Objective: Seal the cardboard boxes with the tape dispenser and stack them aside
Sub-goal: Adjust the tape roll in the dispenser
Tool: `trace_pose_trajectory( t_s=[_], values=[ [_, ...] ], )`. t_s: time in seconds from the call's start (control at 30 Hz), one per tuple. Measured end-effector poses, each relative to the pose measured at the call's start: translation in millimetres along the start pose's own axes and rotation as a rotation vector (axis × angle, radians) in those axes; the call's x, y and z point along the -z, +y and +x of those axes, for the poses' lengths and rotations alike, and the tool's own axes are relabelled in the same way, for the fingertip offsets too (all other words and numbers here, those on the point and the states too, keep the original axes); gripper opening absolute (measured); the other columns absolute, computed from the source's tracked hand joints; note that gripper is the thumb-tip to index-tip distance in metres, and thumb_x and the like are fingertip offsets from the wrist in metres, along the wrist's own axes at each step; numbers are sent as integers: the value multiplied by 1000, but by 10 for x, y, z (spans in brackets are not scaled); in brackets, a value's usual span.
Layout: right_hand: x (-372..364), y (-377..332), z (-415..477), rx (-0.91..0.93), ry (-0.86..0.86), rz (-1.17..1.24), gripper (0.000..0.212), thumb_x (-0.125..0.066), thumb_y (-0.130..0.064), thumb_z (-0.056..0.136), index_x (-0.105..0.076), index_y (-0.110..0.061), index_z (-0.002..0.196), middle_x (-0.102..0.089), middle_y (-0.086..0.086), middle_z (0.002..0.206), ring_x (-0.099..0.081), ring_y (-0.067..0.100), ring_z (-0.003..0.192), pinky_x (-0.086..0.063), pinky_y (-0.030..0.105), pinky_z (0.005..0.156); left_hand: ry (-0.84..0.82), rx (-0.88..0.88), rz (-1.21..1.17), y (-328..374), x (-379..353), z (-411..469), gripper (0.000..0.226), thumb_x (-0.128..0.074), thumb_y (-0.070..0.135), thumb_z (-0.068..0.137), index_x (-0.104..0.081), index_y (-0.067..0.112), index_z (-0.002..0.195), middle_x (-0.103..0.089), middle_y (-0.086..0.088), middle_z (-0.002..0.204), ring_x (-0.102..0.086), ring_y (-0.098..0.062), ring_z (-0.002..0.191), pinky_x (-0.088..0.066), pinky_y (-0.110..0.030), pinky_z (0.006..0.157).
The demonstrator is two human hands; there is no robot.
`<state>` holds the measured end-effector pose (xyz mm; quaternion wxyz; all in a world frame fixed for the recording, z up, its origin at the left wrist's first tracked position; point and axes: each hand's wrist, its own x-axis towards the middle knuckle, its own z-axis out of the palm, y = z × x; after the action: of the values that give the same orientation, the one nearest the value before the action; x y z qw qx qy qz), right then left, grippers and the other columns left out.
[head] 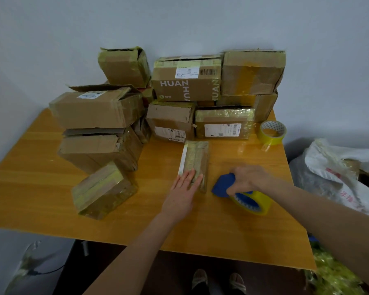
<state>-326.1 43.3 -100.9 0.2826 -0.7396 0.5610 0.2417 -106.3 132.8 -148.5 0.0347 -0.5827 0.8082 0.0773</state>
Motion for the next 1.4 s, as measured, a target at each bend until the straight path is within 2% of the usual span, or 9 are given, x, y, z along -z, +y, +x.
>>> trace_pose_trajectory(
  t_s=[0.2, 0.37, 0.53, 0.67, 0.87, 1.0, 1.17, 1.3, 1.4],
  values=[
    [19, 352, -213, -52, 151, 868, 28, -76, -36, 74, -59, -18, 86, -63, 4, 87, -59, 17, 74, -46, 32, 65, -20, 9, 10, 9, 22, 25, 81, -45, 17, 96, 14, 26, 151, 17, -4, 160, 17, -19, 146, 12, -34, 118],
    [-443, 586, -320, -236, 153, 1685, 43, -72, -37, 82, -66, -10, 115, -71, 10, 93, -66, 25, 76, -56, 41, 72, -29, 2, 10, 19, 42, 8, 81, -45, 21, 97, 14, 26, 151, 16, -5, 160, 16, -19, 147, 12, -34, 117],
    [-814, 579, -350, -408, 153, 1962, 29, -72, -38, 83, -66, -14, 98, -74, 8, 73, -71, 25, 70, -55, 36, 53, -35, 4, 17, 0, 27, 19, 82, -45, 21, 96, 17, 27, 149, 15, -5, 160, 16, -19, 147, 13, -34, 116],
    [-884, 574, -349, -432, 174, 1915, 36, -72, -42, 83, -67, -10, 97, -75, 10, 81, -72, 28, 71, -56, 36, 54, -31, -7, 9, -13, 15, 25, 80, -43, 19, 96, 15, 27, 151, 15, -4, 161, 16, -19, 147, 14, -32, 115],
    [-816, 677, -341, -506, 315, 1349, 51, -62, -57, 86, -51, -9, 74, -50, 11, 71, -49, 26, 69, -39, 39, 65, -30, 14, -37, 17, -8, 10, 78, -42, 25, 98, 14, 24, 151, 16, -5, 160, 16, -19, 147, 14, -31, 114],
    [-669, 552, -369, -485, 553, 734, 52, -52, -48, 96, -54, -9, 129, -50, 20, 129, -45, 36, 120, -38, 45, 99, 42, 60, -297, -6, 107, 6, 69, -43, 26, 100, 0, 21, 153, 5, 1, 161, 7, -11, 147, 3, -25, 113],
    [-523, -369, -319, -51, 690, 676, 49, -48, -27, 101, -38, -14, 147, -38, 9, 147, -47, 24, 126, -41, 33, 99, 352, 430, -662, -152, 224, 4, 56, -42, 16, 101, -17, 13, 152, -17, -2, 160, -11, -14, 147, -11, -25, 114],
    [-607, -1071, -140, 119, 483, 757, 69, -41, -31, 103, -2, -13, 156, -8, 6, 163, -26, 24, 145, -28, 38, 116, 162, 463, -859, -19, 180, 115, 60, -37, 18, 103, -6, 9, 153, -39, -9, 149, -45, -20, 128, -40, -22, 96],
    [-671, -1200, -28, 102, 456, 892, 72, -39, -32, 103, 5, -9, 155, -13, 11, 162, -29, 27, 143, -31, 39, 115, 85, 526, -989, 6, 118, 201, 60, -37, 16, 103, -6, 9, 153, -51, -9, 133, -56, -20, 111, -44, -21, 77]
  ],
)
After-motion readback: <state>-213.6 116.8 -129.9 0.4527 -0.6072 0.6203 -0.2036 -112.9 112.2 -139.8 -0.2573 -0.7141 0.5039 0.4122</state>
